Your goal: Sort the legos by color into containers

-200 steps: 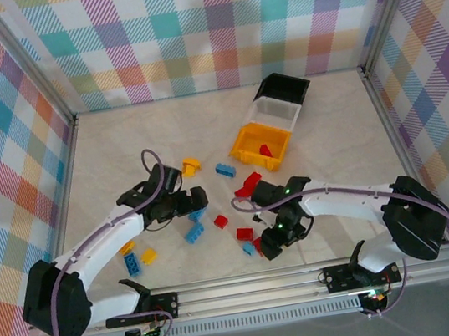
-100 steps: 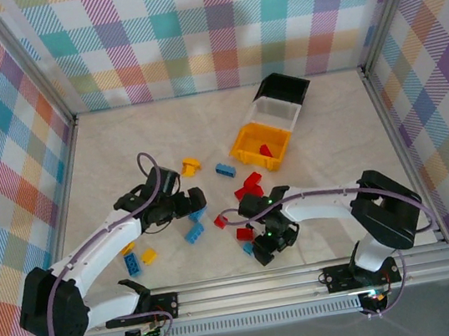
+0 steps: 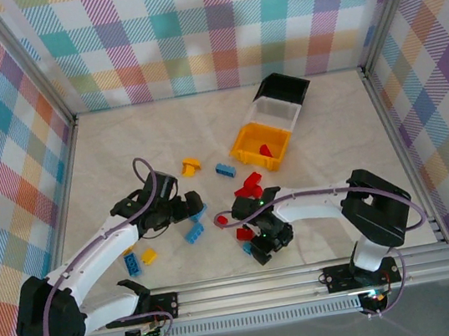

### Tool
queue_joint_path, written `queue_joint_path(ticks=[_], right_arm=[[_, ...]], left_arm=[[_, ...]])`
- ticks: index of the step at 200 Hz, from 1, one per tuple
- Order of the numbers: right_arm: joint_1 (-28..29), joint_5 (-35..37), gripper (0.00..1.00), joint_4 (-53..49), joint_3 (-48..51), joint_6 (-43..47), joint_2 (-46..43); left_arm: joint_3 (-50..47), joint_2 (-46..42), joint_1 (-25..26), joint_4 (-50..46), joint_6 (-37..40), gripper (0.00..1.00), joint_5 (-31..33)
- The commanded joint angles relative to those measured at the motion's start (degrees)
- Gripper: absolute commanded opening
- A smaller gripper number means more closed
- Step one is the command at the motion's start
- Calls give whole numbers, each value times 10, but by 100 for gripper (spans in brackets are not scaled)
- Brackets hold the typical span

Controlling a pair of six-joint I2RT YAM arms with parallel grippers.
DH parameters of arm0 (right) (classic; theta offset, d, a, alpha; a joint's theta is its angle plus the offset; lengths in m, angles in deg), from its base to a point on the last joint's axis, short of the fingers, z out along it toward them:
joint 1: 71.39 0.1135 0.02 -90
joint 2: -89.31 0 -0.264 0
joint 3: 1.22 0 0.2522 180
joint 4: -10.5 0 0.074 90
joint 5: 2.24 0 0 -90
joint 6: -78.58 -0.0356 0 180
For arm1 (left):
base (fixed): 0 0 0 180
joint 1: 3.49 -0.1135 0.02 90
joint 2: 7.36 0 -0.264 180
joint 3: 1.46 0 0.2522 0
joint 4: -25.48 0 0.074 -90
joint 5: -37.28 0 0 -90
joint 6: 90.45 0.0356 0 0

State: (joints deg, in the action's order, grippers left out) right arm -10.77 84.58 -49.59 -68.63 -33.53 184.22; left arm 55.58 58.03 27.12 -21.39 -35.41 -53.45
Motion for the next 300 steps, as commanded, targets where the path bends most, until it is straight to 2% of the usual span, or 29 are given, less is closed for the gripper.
queue_joint_path(ticks=[1, 37, 85, 124, 168, 222, 251, 263, 281, 300], right_arm=[[8, 58, 63, 49, -20, -8, -2], [19, 94, 61, 50, -20, -25, -16], [20, 99, 61, 64, -19, -32, 4], [20, 111, 69, 72, -26, -19, 24], [17, 123, 72, 70, -49, -6, 57], [4, 116, 67, 50, -86, -20, 85], [4, 120, 58, 28, -84, -28, 78], [3, 126, 59, 16, -78, -35, 70], [1, 129, 64, 1, -68, -47, 59], [0, 121, 65, -8, -61, -58, 55]], left_arm=[[-7, -15, 1, -18, -9, 100, 10], [-21, -29, 1, -19, -17, 100, 13], [-36, -43, 1, -22, -26, 100, 13], [-44, -54, 1, -28, -29, 100, 15], [-45, -55, 0, -25, -29, 100, 15], [-33, -27, 1, -19, -9, 100, 10], [-41, -20, 0, -6, -6, 100, 6], [-47, -17, -1, 3, -9, 100, 4], [-52, -12, -1, 15, -11, 100, 1], [-51, -5, -1, 22, -12, 100, -2]])
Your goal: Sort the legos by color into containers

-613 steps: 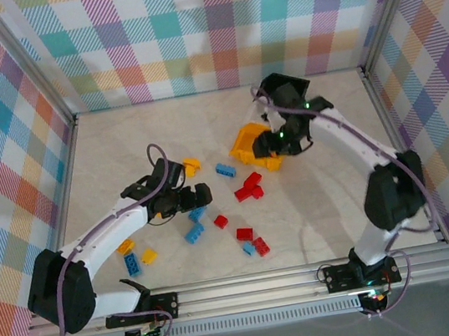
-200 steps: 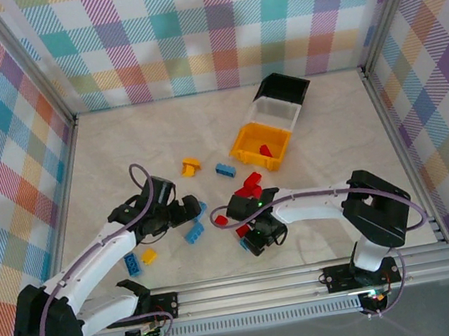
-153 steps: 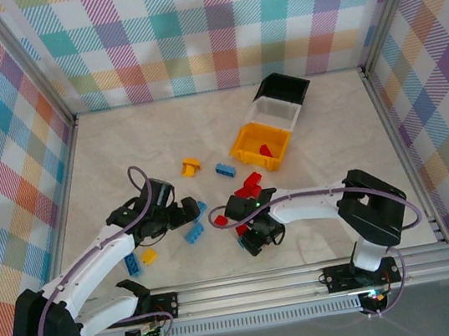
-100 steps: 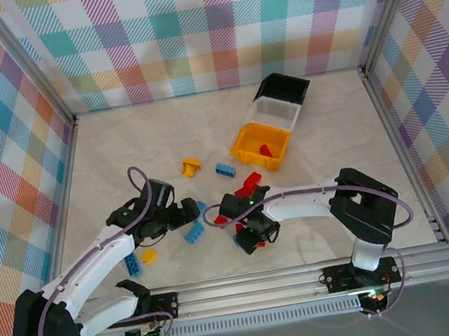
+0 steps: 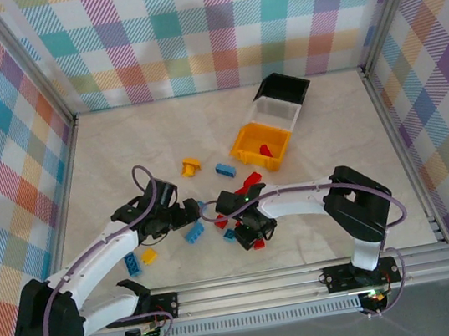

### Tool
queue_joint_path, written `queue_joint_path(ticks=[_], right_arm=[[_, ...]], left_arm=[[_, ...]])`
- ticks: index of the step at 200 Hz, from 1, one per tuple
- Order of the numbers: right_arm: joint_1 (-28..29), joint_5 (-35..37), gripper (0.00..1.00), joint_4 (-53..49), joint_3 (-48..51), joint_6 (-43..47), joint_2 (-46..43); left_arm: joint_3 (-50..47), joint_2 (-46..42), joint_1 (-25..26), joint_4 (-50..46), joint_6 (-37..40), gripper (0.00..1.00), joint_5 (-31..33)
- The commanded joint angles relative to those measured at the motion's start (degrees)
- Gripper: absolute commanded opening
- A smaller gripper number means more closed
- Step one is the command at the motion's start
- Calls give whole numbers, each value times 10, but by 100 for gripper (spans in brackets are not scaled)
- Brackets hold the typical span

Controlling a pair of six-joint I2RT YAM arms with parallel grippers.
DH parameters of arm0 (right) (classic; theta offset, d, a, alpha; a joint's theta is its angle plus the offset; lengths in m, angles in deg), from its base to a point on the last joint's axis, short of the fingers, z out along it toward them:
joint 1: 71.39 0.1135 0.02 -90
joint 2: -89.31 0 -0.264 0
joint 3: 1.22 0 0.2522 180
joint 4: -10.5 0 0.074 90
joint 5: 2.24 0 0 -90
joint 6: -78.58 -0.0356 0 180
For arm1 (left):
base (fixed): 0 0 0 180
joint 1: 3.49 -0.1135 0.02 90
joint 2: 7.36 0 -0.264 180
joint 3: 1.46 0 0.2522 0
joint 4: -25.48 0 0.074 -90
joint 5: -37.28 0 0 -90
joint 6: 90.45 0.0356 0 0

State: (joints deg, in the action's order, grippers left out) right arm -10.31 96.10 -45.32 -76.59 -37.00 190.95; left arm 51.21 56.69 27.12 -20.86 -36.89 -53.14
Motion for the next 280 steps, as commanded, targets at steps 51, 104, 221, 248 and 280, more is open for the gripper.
queue_joint_path(ticks=[51, 104, 221, 248, 280], right_arm=[[-4, -15, 43, -48, 24, -44, -14], [-5, 10, 39, -93, 33, -50, -76], [-316, -89, 37, -94, -229, 87, -63], [-351, -102, 36, -75, -303, 106, 24], [-374, -107, 36, -71, -367, 115, 104]], left_arm=[[6, 29, -3, 13, 25, 100, -7], [14, 39, -6, 22, 24, 100, -13], [90, 75, 18, -3, 55, 98, -32], [119, 75, 36, -41, 73, 97, -21], [137, 75, 38, -77, 84, 97, -5]])
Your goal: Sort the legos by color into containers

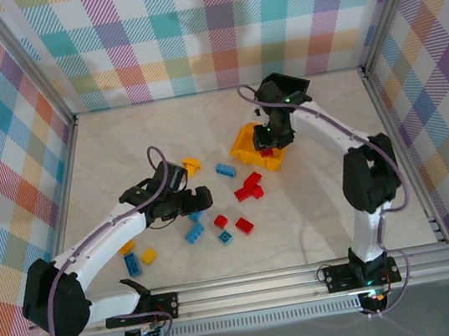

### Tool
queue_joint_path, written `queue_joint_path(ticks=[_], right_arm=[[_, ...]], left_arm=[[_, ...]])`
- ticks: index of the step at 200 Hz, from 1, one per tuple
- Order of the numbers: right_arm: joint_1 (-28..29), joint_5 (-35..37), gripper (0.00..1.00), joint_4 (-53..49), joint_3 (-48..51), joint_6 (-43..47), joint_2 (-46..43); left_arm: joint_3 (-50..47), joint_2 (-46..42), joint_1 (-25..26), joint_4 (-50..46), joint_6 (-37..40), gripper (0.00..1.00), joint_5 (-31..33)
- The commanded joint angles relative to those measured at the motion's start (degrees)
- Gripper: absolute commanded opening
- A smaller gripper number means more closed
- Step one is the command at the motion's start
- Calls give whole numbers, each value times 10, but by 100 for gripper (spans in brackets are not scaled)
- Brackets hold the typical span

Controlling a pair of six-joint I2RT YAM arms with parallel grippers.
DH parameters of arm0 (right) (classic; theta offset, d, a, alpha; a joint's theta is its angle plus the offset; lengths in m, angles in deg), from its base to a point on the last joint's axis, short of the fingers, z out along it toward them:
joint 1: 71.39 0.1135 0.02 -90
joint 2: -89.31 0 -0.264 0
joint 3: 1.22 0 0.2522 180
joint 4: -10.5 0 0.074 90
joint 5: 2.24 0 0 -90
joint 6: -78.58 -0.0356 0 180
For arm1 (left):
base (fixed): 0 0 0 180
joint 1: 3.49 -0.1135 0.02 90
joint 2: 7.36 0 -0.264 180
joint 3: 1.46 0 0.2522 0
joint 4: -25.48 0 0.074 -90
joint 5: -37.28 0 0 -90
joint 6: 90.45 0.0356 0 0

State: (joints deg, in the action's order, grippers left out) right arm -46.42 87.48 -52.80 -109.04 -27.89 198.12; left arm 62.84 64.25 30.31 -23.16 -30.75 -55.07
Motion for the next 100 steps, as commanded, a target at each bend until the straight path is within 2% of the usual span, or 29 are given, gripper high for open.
queue_joint_path(ticks=[1, 49, 100], right_arm=[[-14, -22, 36, 4, -43, 24, 34], [-22, -32, 39, 5, -71, 43, 93], [-22, -24, 57, -20, -96, 54, 88]], left_arm=[[22, -1, 7, -55, 23, 97, 15], [34, 11, 4, -89, 42, 97, 42], [34, 27, -41, -93, 36, 97, 28]])
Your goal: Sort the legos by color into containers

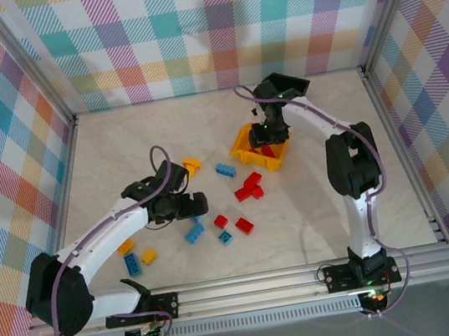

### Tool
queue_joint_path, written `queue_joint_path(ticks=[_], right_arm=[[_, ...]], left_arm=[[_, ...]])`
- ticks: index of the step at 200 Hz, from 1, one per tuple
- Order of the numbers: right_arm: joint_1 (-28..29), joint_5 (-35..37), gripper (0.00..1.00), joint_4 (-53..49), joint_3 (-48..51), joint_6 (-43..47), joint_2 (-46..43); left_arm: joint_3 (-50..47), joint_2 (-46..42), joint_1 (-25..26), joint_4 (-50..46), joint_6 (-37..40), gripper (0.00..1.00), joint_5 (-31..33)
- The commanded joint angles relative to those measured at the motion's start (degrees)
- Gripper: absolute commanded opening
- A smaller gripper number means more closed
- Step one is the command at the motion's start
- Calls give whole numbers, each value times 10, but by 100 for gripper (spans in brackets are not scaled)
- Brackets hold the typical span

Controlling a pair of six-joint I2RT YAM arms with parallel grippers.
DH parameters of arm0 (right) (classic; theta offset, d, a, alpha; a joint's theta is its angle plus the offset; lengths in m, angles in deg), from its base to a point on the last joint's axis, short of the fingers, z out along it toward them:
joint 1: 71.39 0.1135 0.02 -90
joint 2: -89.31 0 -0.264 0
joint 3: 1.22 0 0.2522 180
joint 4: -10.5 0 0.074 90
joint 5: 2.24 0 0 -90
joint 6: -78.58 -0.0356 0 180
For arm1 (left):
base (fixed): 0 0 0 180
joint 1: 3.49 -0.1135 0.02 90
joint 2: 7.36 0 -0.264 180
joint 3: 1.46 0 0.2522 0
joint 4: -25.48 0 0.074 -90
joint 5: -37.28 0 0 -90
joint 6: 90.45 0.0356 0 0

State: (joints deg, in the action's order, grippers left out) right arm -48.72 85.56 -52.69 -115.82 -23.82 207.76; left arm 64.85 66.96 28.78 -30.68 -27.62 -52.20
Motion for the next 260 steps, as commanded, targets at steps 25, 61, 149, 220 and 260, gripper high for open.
queue_joint_path(ticks=[25, 61, 149, 220, 260], right_arm=[[6, -5, 61, -33, -30, 7, -51], [48, -51, 62, -38, 19, -32, -114], [129, -76, 62, -3, 139, -53, -157], [40, -10, 65, -50, 51, -131, -106], [-29, -8, 67, -118, -149, -210, 20]], left_arm=[[18, 1, -59, -23, -7, 96, 2], [-12, 8, -147, -60, -76, 95, 29], [-20, 99, -217, 29, -154, 91, -21], [0, 129, -225, 39, -146, 91, -28], [8, 117, -225, 27, -122, 91, -31]])
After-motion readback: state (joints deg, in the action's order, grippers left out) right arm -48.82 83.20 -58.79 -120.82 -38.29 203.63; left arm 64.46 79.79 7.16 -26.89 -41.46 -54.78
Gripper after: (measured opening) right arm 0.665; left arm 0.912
